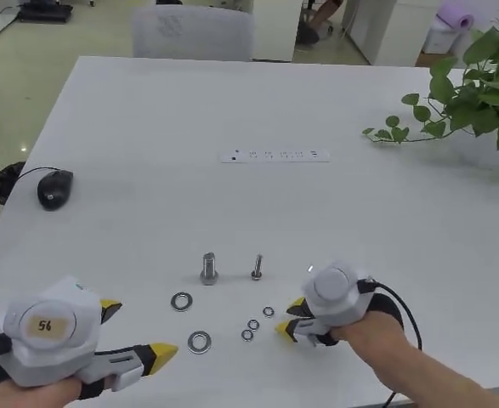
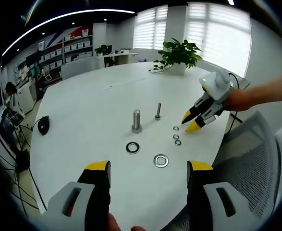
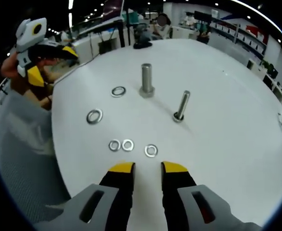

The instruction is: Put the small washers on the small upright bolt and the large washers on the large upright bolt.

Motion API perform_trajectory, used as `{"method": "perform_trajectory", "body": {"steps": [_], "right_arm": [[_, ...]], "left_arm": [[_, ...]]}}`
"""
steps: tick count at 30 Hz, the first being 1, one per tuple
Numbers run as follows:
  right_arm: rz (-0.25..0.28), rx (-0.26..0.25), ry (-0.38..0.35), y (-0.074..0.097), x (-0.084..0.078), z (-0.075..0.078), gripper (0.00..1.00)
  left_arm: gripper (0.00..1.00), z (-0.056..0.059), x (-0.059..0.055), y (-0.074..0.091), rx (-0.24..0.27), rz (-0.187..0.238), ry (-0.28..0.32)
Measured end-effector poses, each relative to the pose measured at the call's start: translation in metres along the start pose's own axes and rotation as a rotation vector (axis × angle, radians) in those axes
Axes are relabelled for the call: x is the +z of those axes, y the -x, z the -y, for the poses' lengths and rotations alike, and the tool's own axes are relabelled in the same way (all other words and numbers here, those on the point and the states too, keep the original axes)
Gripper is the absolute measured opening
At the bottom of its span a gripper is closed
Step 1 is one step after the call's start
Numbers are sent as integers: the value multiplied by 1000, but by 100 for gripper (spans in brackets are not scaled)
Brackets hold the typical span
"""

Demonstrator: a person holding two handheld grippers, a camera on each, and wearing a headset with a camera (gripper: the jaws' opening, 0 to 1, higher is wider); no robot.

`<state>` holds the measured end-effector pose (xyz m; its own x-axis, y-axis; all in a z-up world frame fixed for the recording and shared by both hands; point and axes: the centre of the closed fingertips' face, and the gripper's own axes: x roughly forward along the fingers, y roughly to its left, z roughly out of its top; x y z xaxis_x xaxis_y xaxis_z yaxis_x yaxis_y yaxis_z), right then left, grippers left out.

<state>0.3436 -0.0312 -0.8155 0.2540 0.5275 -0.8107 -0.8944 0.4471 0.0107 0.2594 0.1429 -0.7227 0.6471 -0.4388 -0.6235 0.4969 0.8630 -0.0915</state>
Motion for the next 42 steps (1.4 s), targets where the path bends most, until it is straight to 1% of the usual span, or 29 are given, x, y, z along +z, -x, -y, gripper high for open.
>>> {"method": "perform_trajectory", "body": {"steps": [1,4,6,7,8,10,12,15,17,18,21,24,25,30,33,38,42], "right_arm": [[-5,-4,15,-5,2,3,23],[-31,0,37,-13,5,6,22],[-53,14,44,-18,4,5,21],[-27,7,45,-18,9,6,20],[-34,9,59,-17,8,6,19],[-28,10,71,-17,9,6,15],[-34,19,77,-17,9,6,15],[-48,28,106,-17,9,6,15],[-66,39,108,-18,9,6,15],[-84,52,122,-18,9,6,15],[-141,88,184,-18,7,5,16],[-183,116,220,-19,7,6,16],[-201,126,244,-18,7,5,16],[-234,132,285,-18,7,5,14],[-233,135,291,-18,6,5,14],[-222,138,274,-17,4,7,13],[-221,137,252,-16,2,8,13]], "left_arm": [[64,1,0,-1,-2,-1,-4],[64,3,1,-1,-5,-4,-8],[64,3,1,-1,-3,-7,-14],[64,2,0,0,-1,-11,-18],[64,1,0,2,4,-11,-22],[64,-3,-1,4,12,-8,-14],[63,-6,-4,4,16,-9,-6],[64,-7,-8,4,18,-19,-9],[64,-6,-8,4,17,-19,-8],[64,-6,-7,4,18,-18,-7],[64,-6,-6,4,20,-15,-7],[64,-6,-5,4,22,-13,-8],[64,-6,-4,4,23,-12,-9],[64,-6,-3,4,26,-12,-13],[63,-6,-3,4,29,-11,-12],[63,-8,-1,5,36,-7,-17],[63,-10,-2,6,42,-8,-14]]}}
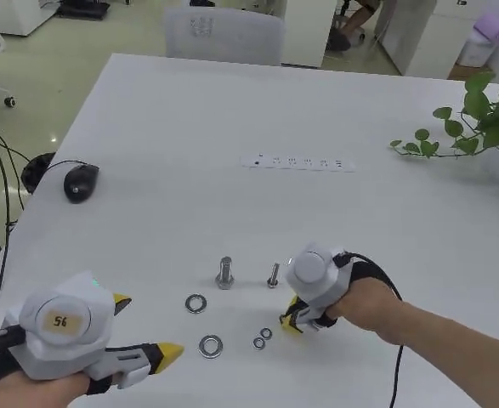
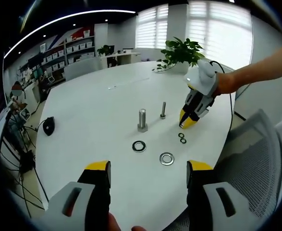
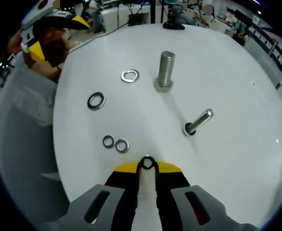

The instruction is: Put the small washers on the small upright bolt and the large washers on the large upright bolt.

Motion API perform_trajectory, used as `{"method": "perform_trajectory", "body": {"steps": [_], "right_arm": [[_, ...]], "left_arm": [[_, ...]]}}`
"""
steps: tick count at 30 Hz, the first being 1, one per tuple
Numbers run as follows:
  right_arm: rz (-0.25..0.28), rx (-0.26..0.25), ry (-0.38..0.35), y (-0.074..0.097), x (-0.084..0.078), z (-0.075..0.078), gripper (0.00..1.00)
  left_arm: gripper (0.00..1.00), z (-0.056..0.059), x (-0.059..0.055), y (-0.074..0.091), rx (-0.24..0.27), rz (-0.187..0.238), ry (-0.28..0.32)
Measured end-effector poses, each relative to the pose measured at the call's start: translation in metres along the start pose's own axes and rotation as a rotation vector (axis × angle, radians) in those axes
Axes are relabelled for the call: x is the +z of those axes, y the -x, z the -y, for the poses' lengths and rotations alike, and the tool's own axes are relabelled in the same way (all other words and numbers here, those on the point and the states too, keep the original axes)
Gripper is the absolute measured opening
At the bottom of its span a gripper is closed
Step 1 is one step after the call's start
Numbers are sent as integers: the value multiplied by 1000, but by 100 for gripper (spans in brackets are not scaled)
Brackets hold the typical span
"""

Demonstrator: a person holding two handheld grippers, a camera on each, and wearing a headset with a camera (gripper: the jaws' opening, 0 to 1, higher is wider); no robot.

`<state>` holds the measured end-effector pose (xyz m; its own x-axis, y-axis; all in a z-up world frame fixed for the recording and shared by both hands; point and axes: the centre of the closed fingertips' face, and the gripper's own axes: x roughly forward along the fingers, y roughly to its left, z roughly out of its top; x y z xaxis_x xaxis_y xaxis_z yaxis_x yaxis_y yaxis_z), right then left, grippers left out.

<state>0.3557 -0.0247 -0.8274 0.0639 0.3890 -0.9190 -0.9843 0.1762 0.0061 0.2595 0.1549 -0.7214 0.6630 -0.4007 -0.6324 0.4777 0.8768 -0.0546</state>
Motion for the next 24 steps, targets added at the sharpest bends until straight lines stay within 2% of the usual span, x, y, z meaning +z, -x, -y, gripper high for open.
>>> {"method": "perform_trajectory", "body": {"steps": [2,5,9,20,24], "right_arm": [[4,-3,-18,2,-1,1,13],[36,2,-73,6,2,4,13],[53,-9,-87,12,5,8,13],[52,-33,-18,32,16,21,13],[41,-36,31,42,24,27,13]], "left_arm": [[63,-1,-1,1,2,0,2],[63,-3,-1,1,4,1,5],[63,-4,-1,0,3,2,4],[64,-6,0,0,2,7,0],[64,-7,-1,0,5,9,4]]}}
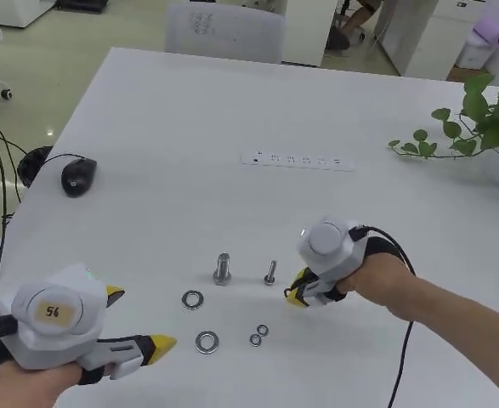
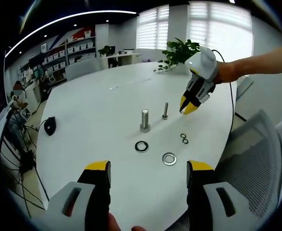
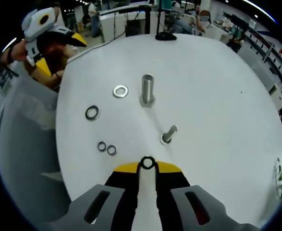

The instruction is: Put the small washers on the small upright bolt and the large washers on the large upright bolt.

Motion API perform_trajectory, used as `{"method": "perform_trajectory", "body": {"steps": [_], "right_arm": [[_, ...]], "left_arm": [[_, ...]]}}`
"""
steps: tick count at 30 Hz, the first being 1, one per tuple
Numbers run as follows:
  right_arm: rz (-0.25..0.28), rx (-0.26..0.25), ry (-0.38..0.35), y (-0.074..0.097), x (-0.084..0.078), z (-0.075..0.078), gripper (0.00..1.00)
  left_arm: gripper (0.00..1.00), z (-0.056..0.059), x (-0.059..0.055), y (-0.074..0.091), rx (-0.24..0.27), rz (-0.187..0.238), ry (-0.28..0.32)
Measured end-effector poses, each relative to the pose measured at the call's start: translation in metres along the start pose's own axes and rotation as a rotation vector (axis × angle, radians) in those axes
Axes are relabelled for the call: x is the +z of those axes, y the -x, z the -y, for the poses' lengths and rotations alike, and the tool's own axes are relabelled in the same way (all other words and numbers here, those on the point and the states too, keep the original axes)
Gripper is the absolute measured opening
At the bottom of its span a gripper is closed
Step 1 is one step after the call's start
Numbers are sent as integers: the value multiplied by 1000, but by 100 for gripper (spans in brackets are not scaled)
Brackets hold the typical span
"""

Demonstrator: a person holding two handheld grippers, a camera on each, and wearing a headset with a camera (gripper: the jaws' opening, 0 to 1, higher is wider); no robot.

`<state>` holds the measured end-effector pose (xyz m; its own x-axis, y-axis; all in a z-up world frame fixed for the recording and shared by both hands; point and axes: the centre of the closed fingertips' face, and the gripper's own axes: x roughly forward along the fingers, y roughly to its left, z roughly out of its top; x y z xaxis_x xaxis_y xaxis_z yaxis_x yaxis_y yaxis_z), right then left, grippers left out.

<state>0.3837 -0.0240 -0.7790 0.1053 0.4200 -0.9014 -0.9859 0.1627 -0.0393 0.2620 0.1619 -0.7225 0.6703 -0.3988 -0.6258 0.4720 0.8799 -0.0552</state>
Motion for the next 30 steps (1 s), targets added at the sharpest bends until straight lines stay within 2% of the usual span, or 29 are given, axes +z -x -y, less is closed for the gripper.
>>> {"method": "perform_trajectory", "body": {"steps": [5,17,21,30], "right_arm": [[3,2,22,10,14,13,13],[-32,21,107,11,36,33,13],[-49,37,126,9,42,36,13],[-88,59,165,0,41,33,13]], "left_arm": [[64,1,-1,1,3,0,2],[64,-4,-1,6,20,5,9],[64,-6,-2,7,26,5,13],[64,-8,-4,9,33,4,22]]}}
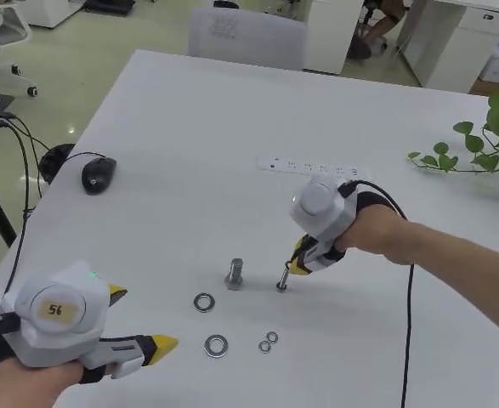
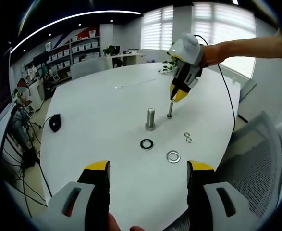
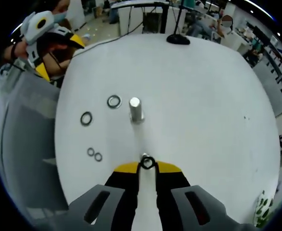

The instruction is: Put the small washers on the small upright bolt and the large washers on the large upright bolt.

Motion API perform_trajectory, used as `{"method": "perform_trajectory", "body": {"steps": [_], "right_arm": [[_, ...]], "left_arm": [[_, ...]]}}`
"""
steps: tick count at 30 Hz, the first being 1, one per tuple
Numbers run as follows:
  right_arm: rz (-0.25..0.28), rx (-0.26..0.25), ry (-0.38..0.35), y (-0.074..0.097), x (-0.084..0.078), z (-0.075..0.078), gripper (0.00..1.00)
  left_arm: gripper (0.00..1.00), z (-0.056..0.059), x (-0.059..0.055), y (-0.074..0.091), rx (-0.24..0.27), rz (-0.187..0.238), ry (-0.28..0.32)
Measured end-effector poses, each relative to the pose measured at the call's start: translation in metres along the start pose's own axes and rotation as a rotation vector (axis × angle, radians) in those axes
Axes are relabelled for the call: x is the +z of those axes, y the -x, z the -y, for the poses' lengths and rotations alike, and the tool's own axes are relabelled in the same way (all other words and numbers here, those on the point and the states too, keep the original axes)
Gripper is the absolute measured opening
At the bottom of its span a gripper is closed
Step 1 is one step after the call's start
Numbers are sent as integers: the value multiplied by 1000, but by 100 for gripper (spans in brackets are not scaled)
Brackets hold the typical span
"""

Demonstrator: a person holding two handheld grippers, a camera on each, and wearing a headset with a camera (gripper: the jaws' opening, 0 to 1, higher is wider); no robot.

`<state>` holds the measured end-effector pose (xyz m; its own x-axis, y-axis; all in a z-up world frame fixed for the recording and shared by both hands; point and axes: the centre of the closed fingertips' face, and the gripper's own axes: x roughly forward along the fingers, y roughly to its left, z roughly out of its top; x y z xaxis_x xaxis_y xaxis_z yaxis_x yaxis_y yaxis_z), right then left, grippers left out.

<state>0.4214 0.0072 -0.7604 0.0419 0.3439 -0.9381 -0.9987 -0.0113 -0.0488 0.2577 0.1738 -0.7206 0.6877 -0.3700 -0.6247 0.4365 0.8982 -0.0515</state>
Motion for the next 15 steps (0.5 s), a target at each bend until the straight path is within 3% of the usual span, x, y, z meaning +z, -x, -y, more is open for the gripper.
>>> {"method": "perform_trajectory", "body": {"steps": [15], "right_arm": [[-18,14,2,-7,-2,-1,13]], "left_arm": [[64,-2,1,1,3,3,3]]}}
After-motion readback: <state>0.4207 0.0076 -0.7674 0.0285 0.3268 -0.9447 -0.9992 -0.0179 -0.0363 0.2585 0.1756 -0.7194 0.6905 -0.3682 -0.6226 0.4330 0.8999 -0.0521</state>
